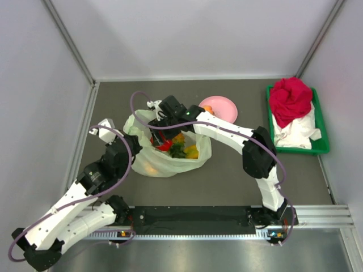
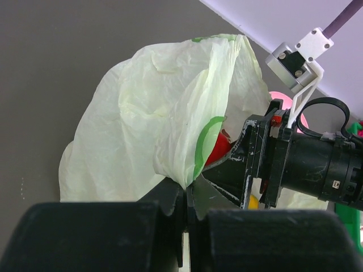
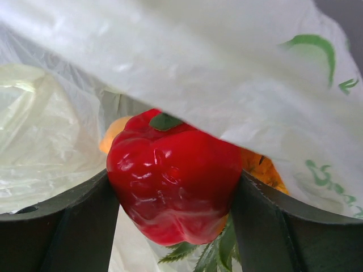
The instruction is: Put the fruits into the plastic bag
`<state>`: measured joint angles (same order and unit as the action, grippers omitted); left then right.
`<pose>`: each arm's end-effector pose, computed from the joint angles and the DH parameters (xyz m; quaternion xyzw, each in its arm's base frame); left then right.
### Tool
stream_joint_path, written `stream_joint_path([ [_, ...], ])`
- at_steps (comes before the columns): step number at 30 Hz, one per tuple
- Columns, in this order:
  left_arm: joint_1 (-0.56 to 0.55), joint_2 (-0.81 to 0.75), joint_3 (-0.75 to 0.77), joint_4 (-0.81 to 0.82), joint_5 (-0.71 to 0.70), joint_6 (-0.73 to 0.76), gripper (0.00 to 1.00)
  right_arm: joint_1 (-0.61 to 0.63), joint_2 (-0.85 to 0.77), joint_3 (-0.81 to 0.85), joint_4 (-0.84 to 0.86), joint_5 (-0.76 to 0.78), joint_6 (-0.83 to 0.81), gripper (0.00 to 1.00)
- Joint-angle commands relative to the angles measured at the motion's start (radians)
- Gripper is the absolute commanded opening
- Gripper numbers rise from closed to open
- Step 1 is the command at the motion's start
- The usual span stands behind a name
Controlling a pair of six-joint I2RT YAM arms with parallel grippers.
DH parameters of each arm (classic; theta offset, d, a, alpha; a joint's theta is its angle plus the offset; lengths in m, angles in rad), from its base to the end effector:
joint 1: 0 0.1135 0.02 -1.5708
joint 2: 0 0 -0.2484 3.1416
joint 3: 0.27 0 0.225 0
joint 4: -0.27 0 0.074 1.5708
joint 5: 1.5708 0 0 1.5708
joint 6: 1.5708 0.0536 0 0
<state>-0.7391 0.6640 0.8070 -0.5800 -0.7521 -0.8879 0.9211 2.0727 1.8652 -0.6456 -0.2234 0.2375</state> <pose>0.1229 -0.0625 0.3090 -0.2550 0.7678 -0.1502 0.5683 0.2610 0.3632 0.2502 -0.3488 0.8635 0.2784 0.2349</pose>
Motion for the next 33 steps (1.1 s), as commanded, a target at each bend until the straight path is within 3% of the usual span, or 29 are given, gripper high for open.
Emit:
stream_joint_path([
  [1,0.004,0.013,0.020,0.066,0.004,0.012,0.00,0.009,-0.028,-0.023,-0.022,-0.004,-0.035,0.66],
  [4,0.004,0.006,0.018,0.065,-0.004,0.009,0.00,0.001,-0.031,-0.020,-0.015,-0.039,-0.032,0.75],
  [22,0.004,-0.043,-0.002,0.025,-0.035,-0.008,0.00,-0.030,-0.060,0.009,0.000,-0.114,-0.012,0.94],
  [33,0.004,-0.043,-0.005,0.022,-0.036,-0.016,0.00,-0.036,-0.123,0.031,0.008,-0.120,0.009,0.95],
])
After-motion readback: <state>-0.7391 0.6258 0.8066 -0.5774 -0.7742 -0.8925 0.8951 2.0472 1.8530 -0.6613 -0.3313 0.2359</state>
